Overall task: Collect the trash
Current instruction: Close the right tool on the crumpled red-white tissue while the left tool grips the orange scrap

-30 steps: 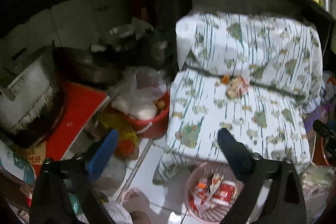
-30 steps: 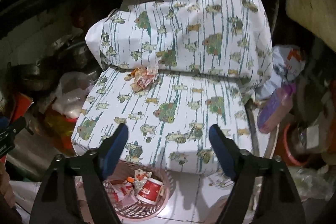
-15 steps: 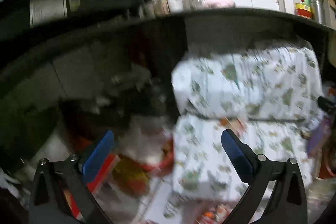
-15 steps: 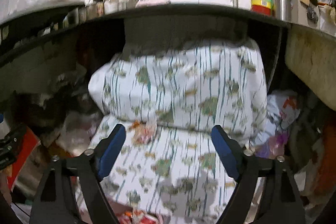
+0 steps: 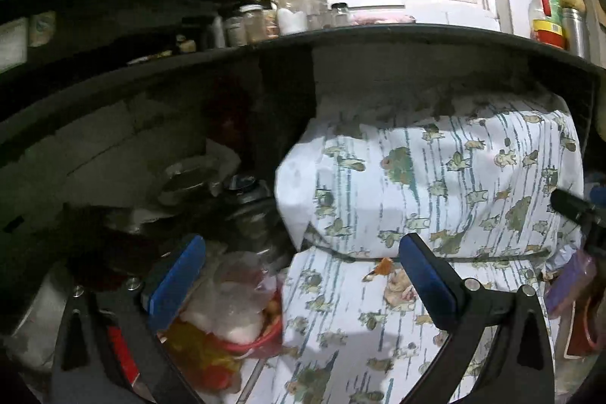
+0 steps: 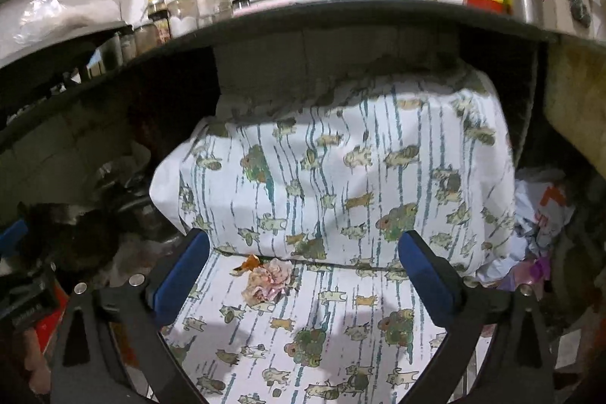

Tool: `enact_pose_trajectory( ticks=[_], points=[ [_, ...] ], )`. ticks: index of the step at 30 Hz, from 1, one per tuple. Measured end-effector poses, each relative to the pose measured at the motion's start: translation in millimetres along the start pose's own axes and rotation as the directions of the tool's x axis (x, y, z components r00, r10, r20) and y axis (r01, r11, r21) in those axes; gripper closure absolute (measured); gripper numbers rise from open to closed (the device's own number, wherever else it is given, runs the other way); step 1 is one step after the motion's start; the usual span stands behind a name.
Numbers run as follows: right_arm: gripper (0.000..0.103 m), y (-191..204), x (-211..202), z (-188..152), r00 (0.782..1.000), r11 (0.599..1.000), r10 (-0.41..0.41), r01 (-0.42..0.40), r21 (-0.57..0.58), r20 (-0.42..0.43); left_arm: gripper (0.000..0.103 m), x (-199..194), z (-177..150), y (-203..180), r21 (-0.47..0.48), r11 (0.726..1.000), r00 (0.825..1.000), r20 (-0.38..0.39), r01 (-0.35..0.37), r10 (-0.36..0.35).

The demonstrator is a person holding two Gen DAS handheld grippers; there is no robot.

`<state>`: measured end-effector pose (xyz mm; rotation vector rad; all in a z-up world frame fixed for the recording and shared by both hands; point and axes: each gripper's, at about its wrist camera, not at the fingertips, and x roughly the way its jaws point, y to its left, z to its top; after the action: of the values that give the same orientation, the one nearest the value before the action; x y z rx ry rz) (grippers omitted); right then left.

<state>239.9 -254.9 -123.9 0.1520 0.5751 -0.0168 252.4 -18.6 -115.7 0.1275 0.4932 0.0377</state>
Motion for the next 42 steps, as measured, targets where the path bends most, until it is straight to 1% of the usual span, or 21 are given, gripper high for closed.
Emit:
enact_pose_trajectory(
  ticks=[1, 5, 8, 10, 12, 16, 18, 21, 22, 23, 25, 27, 28, 29, 32, 35, 37, 39, 40, 41, 42],
  points=[
    [0.004, -2, 8, -2, 1.0, 1.0, -0.002, 0.002, 0.006, -0.015, 0.0, 11, 2, 0, -0.009, 1.0, 1.0, -0.019, 0.02, -0.021],
    [0.004, -8, 51, -9, 0.995, 1.0, 0.014, -0.014, 0.001, -0.097, 0.0, 51, 3, 4, -0.072, 0.996, 0.995, -0.075, 0.052, -0.057],
    [0.004, -13, 81, -14, 0.988, 1.0, -0.013, 0.013, -0.003, -0.156, 0.0, 86, -2, -1, -0.075, 0.995, 0.989, -0.129, 0.061, -0.071],
    [0.004, -19, 99, -18, 0.983, 0.998, -0.049, 0.054, 0.022, -0.179, 0.0, 109, -7, -7, -0.069, 0.997, 0.983, -0.175, 0.043, -0.054],
    [0.004, -28, 116, -21, 0.976, 0.997, -0.029, 0.044, 0.064, -0.216, 0.0, 132, -11, -12, -0.077, 0.996, 0.973, -0.222, 0.048, -0.064],
    [0.004, -45, 150, -30, 0.956, 0.98, 0.054, 0.005, 0.201, -0.29, 0.0, 171, -17, -22, -0.137, 0.988, 0.948, -0.299, 0.071, -0.11],
    [0.004, -47, 167, -35, 0.944, 0.965, 0.104, -0.019, 0.261, -0.315, 0.0, 183, -20, -26, -0.135, 0.989, 0.945, -0.312, 0.06, -0.1],
    [0.004, -42, 191, -44, 0.937, 0.944, 0.094, 0.023, 0.328, -0.337, 0.0, 195, -25, -30, -0.091, 0.996, 0.952, -0.302, 0.024, -0.05],
    [0.004, -37, 199, -47, 0.935, 0.938, 0.105, 0.02, 0.347, -0.338, 0.0, 201, -29, -30, -0.076, 0.997, 0.952, -0.305, -0.003, -0.021],
    [0.004, -31, 210, -51, 0.928, 0.93, 0.132, 0.005, 0.368, -0.348, 0.0, 207, -31, -29, -0.077, 0.997, 0.948, -0.318, -0.014, -0.012],
    [0.004, -19, 235, -62, 0.903, 0.919, 0.191, -0.027, 0.393, -0.385, 0.0, 218, -37, -20, -0.115, 0.993, 0.931, -0.364, -0.02, -0.023],
    [0.004, -7, 257, -77, 0.872, 0.914, 0.226, -0.036, 0.405, -0.434, 0.0, 223, -40, -13, -0.16, 0.987, 0.922, -0.383, -0.014, -0.049],
    [0.004, -3, 267, -86, 0.862, 0.916, 0.219, -0.02, 0.402, -0.457, 0.0, 226, -41, -11, -0.166, 0.986, 0.919, -0.389, -0.005, -0.06],
    [0.004, 0, 273, -94, 0.857, 0.917, 0.203, 0.004, 0.4, -0.473, 0.0, 228, -40, -11, -0.156, 0.988, 0.919, -0.389, -0.004, -0.058],
    [0.007, 3, 284, -111, 0.861, 0.902, 0.167, 0.064, 0.428, -0.481, 0.0, 230, -41, -12, -0.127, 0.992, 0.924, -0.381, -0.013, -0.037],
    [0.012, 7, 290, -122, 0.87, 0.869, 0.19, 0.066, 0.491, -0.455, 0.0, 232, -43, -11, -0.12, 0.993, 0.919, -0.394, -0.016, -0.033],
    [0.021, 13, 296, -127, 0.862, 0.876, 0.201, 0.054, 0.478, -0.465, 0.0, 233, -45, -10, -0.101, 0.994, 0.918, -0.397, -0.031, -0.012],
    [0.039, 18, 301, -133, 0.854, 0.878, 0.233, 0.021, 0.478, -0.465, 0.0, 235, -47, -10, -0.091, 0.996, 0.916, -0.401, -0.025, -0.013],
    [0.043, 21, 302, -135, 0.847, 0.872, 0.261, 0.0, 0.489, -0.464, 0.0, 236, -48, -9, -0.087, 0.996, 0.915, -0.404, -0.025, -0.012],
    [0.053, 23, 302, -136, 0.84, 0.863, 0.291, -0.023, 0.505, -0.458, 0.0, 237, -50, -9, -0.086, 0.996, 0.914, -0.406, -0.028, -0.009],
    [0.061, 24, 300, -136, 0.841, 0.857, 0.305, -0.037, 0.515, -0.447, 0.0, 238, -51, -8, -0.089, 0.996, 0.912, -0.41, -0.029, -0.01]
  ],
)
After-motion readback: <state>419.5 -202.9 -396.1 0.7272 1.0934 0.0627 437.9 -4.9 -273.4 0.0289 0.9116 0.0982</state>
